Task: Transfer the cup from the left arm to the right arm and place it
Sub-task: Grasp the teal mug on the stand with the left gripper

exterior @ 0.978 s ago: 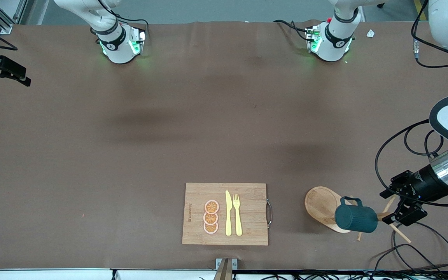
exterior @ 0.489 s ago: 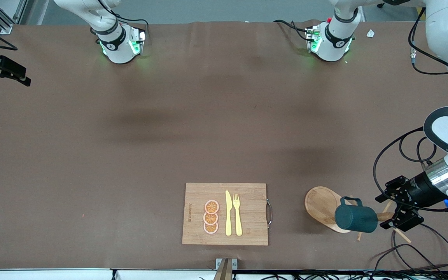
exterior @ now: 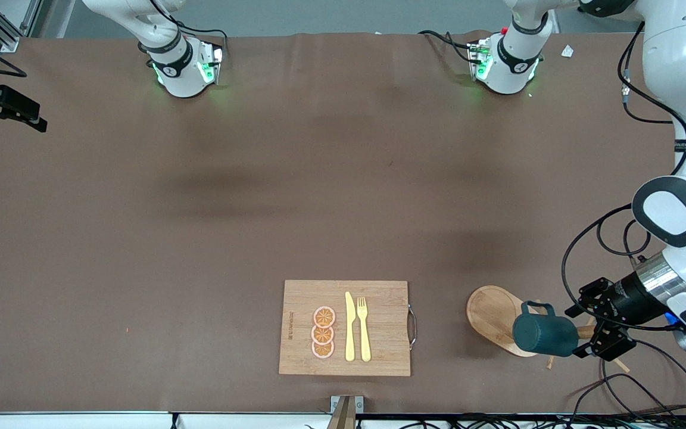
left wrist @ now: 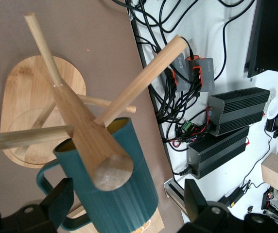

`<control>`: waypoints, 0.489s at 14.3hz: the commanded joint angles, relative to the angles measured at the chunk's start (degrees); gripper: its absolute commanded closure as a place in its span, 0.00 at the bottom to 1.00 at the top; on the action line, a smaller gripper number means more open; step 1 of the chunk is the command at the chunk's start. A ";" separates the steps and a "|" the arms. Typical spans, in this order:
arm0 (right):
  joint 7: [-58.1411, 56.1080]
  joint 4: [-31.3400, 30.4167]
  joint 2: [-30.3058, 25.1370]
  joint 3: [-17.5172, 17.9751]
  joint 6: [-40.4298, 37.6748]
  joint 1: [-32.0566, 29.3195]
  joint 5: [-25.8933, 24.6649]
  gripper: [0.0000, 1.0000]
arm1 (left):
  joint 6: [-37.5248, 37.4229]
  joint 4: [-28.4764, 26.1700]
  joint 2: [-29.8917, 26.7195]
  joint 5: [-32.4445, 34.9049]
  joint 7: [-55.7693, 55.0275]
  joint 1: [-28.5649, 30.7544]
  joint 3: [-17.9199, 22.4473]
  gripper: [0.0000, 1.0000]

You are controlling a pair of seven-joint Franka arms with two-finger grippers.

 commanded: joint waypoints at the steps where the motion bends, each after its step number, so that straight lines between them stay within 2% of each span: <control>1: -0.67 -1.45 -1.56 -0.02 -0.12 -0.08 -0.28 0.00 | 1.01 1.22 1.00 -1.02 -2.60 -0.50 -0.18 0.00; 7: -0.67 -1.45 -1.56 -0.02 -0.12 -0.17 -0.28 0.00 | 4.00 1.04 2.23 -1.02 -5.16 -1.91 -0.09 0.00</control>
